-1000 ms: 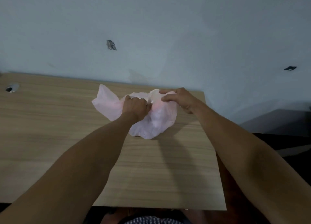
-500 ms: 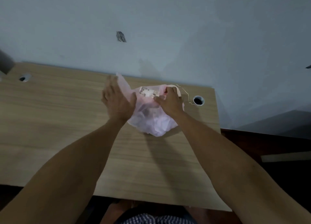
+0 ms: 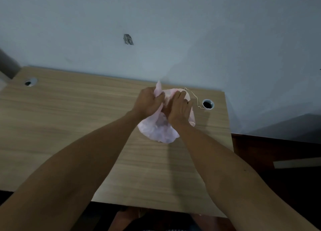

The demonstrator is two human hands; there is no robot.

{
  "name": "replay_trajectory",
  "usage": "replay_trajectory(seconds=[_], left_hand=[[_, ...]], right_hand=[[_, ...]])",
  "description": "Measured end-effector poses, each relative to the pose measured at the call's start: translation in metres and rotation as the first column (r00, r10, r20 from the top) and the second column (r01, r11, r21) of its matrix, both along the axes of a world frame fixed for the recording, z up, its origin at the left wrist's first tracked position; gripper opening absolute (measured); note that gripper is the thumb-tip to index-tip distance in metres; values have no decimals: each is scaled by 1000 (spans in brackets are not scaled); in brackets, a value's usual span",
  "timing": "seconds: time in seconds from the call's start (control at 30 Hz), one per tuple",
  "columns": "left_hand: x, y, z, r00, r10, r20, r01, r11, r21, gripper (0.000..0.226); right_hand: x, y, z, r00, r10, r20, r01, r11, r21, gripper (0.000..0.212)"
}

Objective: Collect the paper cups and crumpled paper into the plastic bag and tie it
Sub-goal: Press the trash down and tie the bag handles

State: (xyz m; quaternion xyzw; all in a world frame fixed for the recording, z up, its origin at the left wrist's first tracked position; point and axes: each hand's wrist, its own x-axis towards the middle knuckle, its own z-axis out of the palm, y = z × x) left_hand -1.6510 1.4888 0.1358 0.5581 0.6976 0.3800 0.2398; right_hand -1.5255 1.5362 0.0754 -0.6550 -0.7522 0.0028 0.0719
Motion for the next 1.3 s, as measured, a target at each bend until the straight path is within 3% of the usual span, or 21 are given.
replay_trajectory(seconds=[0.07,0.1,0.2,0.3,0.4,0.47,0.57,0.7,0.77,0.87,0.9,0.97,1.1,1.2,1.23,1.3], left_hand=[[17,8,4,986,48,160,-51,999,18,47],[21,12,5,983,76,167,-85,995,45,48],[22,15,1,999,47,10,-48,993,105,27],[19,11,-1,983,-97,-155,113,988,103,65],[19,11,-3,931,-131,-340,157,986,51,70],[18,13,-2,926,-119,-359,147,988,51,70],[24,15,3,990,-67,-120,83,987,134,69],[30,23,7,958,138,252,-134,990,-33,52],[27,25,7,958,173,228,-159,984,-79,35],[22,26,1,960,192,206,-179,981,-80,35],[22,25,0,960,200,198,-189,979,-69,35],[22,24,-2,960,213,183,-205,977,-63,27],[29,16,3,938,216,272,-215,976,-35,23],[36,15,4,885,232,403,-270,962,40,38],[38,16,4,890,223,397,-273,959,72,38],[40,16,2,952,188,243,-229,962,150,24]], right_hand=[[-1,-3,-1,1000,24,17,-23,998,-51,60],[1,-3,-2,999,38,-7,-38,996,-83,63],[16,3,-1,940,59,-335,-123,977,-173,51],[33,13,9,846,82,-527,-194,968,-161,41],[41,23,19,786,58,-616,-177,975,-135,54],[45,25,24,756,40,-654,-184,971,-153,58],[47,26,32,718,7,-696,-196,961,-193,68],[44,27,39,658,-106,-745,-155,950,-272,89],[44,28,41,581,-201,-788,-101,944,-315,75],[43,27,49,477,-237,-846,-58,952,-300,24],[43,27,51,437,-251,-864,-52,952,-303,19],[43,24,57,354,-292,-888,-30,946,-323,23],[44,16,71,132,-431,-892,-138,884,-448,4],[41,15,70,63,-452,-890,-144,878,-456,19],[40,16,69,61,-452,-890,-120,882,-457,23],[36,18,69,16,-477,-879,-100,873,-476,21]])
